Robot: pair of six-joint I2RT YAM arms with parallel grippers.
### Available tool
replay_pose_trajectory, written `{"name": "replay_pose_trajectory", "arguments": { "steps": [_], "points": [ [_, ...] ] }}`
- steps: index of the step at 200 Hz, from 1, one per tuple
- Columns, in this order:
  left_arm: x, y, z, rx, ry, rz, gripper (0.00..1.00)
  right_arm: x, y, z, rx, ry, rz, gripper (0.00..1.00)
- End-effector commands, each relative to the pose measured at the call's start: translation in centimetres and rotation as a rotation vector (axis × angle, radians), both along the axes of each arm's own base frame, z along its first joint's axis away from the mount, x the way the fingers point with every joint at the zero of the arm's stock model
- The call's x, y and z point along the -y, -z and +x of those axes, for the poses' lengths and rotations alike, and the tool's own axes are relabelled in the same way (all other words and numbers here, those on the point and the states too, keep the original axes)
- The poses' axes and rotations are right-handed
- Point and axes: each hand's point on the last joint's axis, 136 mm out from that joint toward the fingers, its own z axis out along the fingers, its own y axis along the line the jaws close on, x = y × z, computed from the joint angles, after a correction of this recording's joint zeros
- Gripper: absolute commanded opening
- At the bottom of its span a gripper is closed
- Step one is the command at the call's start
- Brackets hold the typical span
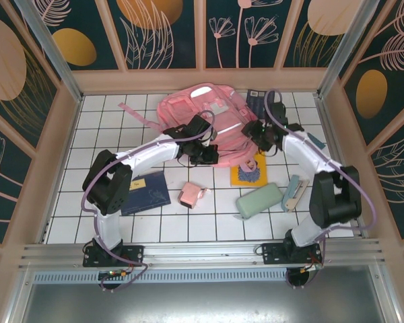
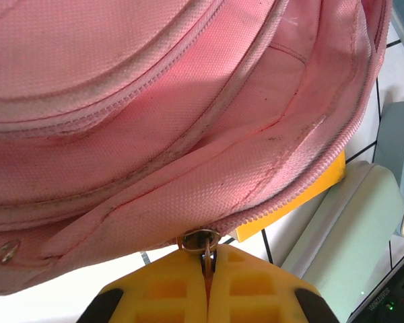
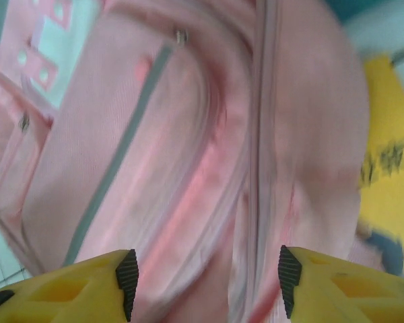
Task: Pack the student bag
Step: Unzip the student bag at the top-center of the table.
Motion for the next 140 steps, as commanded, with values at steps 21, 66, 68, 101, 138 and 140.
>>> {"name": "replay_pose_trajectory", "arguments": {
  "steps": [21,66,68,101,138,140],
  "points": [
    [-0.1,0.2,-0.2,0.007,0.014,-0.01,0.0,-3.8,2.2,-4.2,-0.112,0.04,0.231,0.71],
    [-0.2,1.1,-1.0,-0.011,0.026,0.009,0.0,-7.1,3.5,-4.5,-0.135,0.065,0.396,0.75],
    [-0.3,1.2,-1.0,-0.012,0.026,0.011,0.0,-7.1,3.5,-4.4,-0.132,0.068,0.4,0.75],
    [-0.4,1.7,-1.3,-0.022,0.035,0.024,0.0,-7.3,3.0,-3.4,-0.089,0.082,0.419,0.69],
    [-1.1,2.6,-1.5,-0.028,0.064,0.088,0.0,-6.7,4.4,-3.5,-0.13,0.099,0.369,0.13],
    [-1.1,2.6,-1.5,-0.027,0.065,0.095,0.0,-6.6,4.4,-3.5,-0.131,0.1,0.363,0.11]
  ]
}}
